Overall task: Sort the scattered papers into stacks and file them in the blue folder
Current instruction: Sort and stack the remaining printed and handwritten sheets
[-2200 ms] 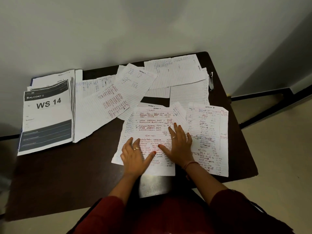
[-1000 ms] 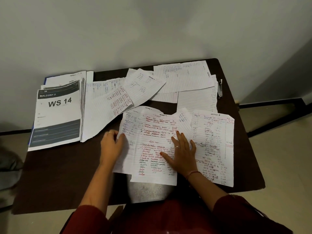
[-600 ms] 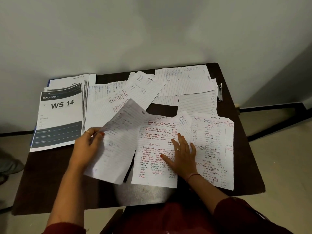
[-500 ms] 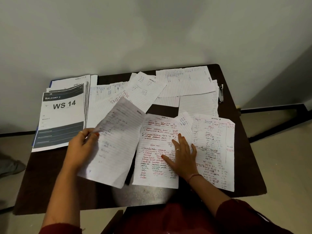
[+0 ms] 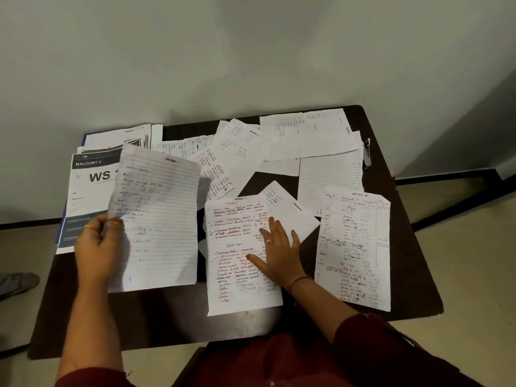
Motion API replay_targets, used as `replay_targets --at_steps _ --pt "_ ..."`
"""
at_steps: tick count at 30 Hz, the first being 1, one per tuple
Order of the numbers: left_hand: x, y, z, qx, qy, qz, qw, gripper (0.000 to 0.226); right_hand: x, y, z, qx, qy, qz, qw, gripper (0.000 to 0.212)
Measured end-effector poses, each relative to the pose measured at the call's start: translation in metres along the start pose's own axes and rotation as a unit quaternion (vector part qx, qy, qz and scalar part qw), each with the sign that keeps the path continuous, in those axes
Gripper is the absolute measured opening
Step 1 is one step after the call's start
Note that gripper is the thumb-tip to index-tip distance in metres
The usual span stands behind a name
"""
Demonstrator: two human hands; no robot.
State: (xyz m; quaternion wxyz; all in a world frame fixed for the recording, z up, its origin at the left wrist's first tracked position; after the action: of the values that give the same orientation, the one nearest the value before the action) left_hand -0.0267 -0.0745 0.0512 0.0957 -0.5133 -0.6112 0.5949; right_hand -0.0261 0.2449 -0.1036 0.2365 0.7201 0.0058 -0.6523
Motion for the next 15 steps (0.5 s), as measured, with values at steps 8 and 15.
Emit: replay_targets --at_steps 8,15 --pt "0.008 0.016 0.011 -0.031 0.045 -0.051 0.997 0.013 0.001 0.004 0.002 0.015 0.049 0.032 0.998 0.088" --pt "0.047 0.032 0.006 -0.141 0.097 -0.150 0.974 0.015 -0.027 -0.013 -0.003 0.136 -0.136 0.050 0.980 0.061"
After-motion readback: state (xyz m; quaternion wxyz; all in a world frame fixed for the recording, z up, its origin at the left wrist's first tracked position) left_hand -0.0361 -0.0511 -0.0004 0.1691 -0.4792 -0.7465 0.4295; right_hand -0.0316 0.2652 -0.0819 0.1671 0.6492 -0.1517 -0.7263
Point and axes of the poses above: each hand's wrist, its own z-axis towards the middle knuckle, its own x-axis out of the palm, y = z × x, the point moved 5 cm from there along z, towards the middle knuckle, and after that the axes turned 11 degrees about -x, right-handed, at the moved point
